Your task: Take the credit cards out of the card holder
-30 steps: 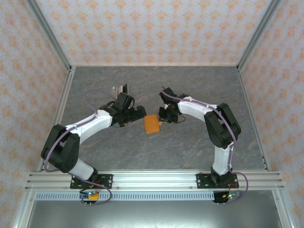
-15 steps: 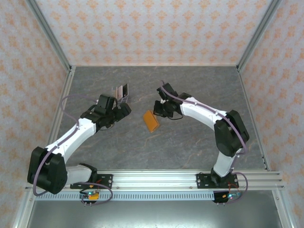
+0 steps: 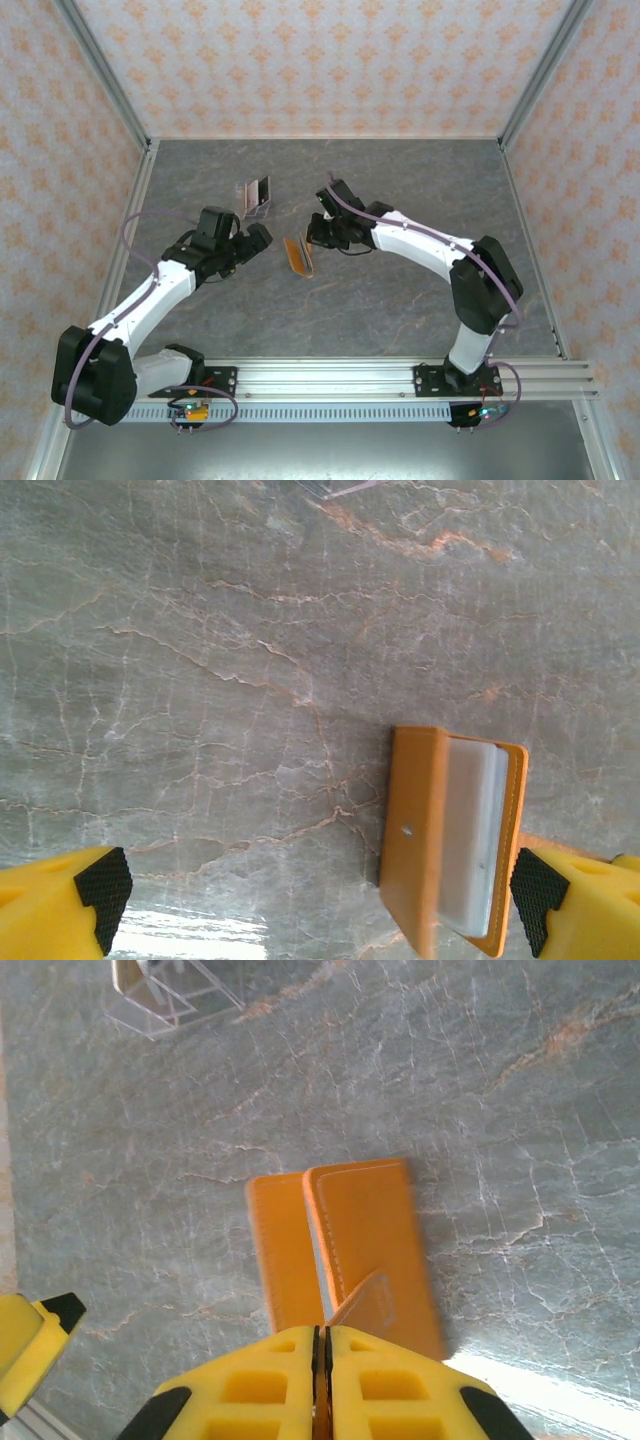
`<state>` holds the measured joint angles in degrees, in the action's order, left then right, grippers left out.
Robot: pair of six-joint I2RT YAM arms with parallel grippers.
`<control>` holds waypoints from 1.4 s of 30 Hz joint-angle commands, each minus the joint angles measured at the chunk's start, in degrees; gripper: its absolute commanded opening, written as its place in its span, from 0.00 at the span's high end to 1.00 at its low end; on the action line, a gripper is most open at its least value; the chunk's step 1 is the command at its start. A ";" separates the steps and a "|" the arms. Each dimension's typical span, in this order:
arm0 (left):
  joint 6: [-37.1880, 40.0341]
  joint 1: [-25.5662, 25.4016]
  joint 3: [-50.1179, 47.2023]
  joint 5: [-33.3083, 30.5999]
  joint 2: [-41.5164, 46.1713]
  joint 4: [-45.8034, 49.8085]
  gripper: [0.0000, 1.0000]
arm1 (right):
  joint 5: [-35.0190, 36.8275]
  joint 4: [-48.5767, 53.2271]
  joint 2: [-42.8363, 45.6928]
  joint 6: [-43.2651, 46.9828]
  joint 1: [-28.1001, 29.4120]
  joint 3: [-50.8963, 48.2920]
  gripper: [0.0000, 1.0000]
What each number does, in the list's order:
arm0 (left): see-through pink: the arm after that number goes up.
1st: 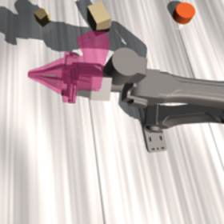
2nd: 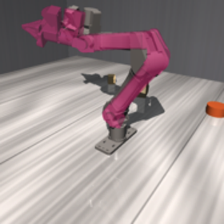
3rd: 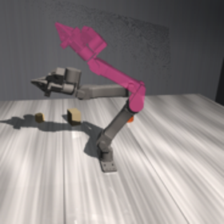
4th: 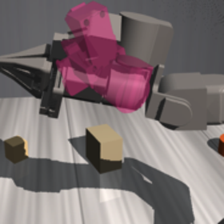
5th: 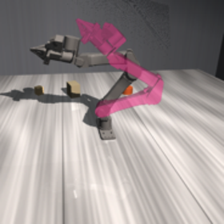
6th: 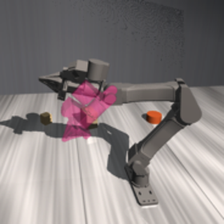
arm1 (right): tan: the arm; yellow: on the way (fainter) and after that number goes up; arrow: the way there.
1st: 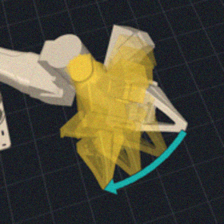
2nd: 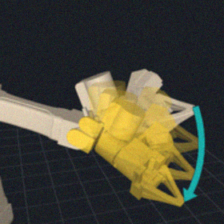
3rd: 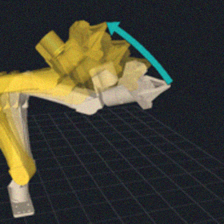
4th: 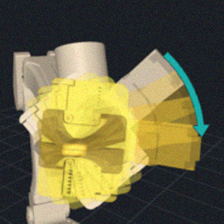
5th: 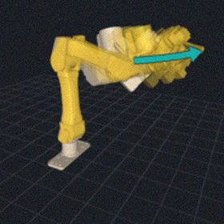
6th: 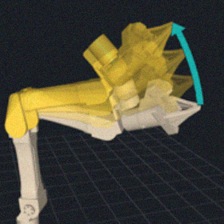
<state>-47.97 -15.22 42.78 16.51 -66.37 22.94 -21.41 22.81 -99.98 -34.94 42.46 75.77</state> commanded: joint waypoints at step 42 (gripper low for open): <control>8.25 -13.99 33.35 11.88 -44.70 -4.88 1.00 | 7.92 3.74 -1.28 8.12 -12.92 -3.94 0.83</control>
<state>-41.87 -28.12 72.18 27.40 -108.57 14.90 -14.55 26.96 -101.10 -28.86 29.43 71.20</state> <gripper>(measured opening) 0.047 0.160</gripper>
